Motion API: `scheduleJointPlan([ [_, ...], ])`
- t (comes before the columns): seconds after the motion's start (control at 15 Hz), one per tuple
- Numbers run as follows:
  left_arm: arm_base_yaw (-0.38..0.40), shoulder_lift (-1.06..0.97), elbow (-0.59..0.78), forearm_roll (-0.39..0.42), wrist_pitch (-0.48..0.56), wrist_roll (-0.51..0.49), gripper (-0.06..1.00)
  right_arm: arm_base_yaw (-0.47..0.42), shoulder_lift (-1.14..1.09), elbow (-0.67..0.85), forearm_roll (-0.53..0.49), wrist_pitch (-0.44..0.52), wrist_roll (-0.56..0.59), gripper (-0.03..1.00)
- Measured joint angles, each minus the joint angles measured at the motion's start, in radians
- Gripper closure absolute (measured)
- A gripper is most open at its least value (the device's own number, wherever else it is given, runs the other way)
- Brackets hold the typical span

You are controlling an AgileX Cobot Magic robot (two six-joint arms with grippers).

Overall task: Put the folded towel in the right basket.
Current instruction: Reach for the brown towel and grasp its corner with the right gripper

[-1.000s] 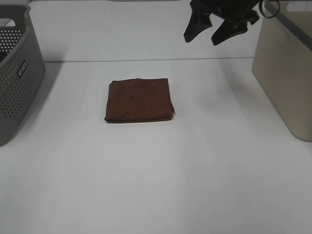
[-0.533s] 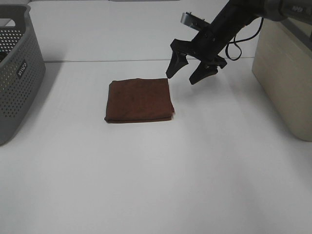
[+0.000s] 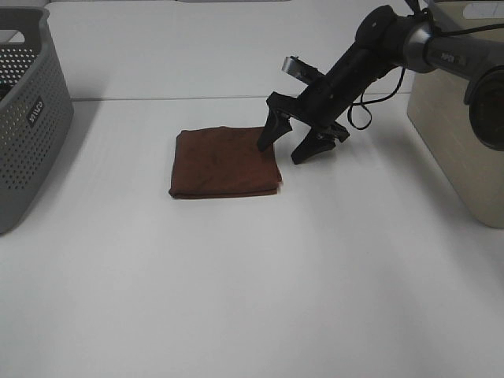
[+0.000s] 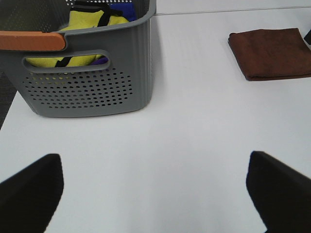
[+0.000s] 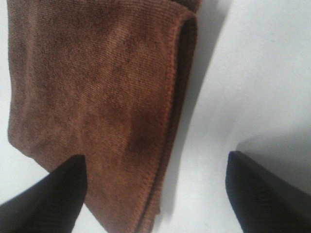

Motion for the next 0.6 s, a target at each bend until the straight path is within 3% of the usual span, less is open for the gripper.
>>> scheduleJointPlan([
  [0.27,0.0,0.0,0.0,0.0,0.0,0.0,-0.03,0.017,0.02,-0.008,0.045,-0.035,-0.015,0.22],
  [0.4,0.0,0.0,0.0,0.0,0.0,0.0,-0.03,0.048,0.027,-0.011,0.057,-0.056,-0.031,0.27],
  [0.53,0.0,0.0,0.0,0.0,0.0,0.0,-0.03,0.067,0.037,-0.011,0.048,-0.083,-0.034,0.5],
  [0.6,0.0,0.0,0.0,0.0,0.0,0.0,-0.03,0.068,0.041,-0.011,0.042,-0.087,-0.034,0.7],
])
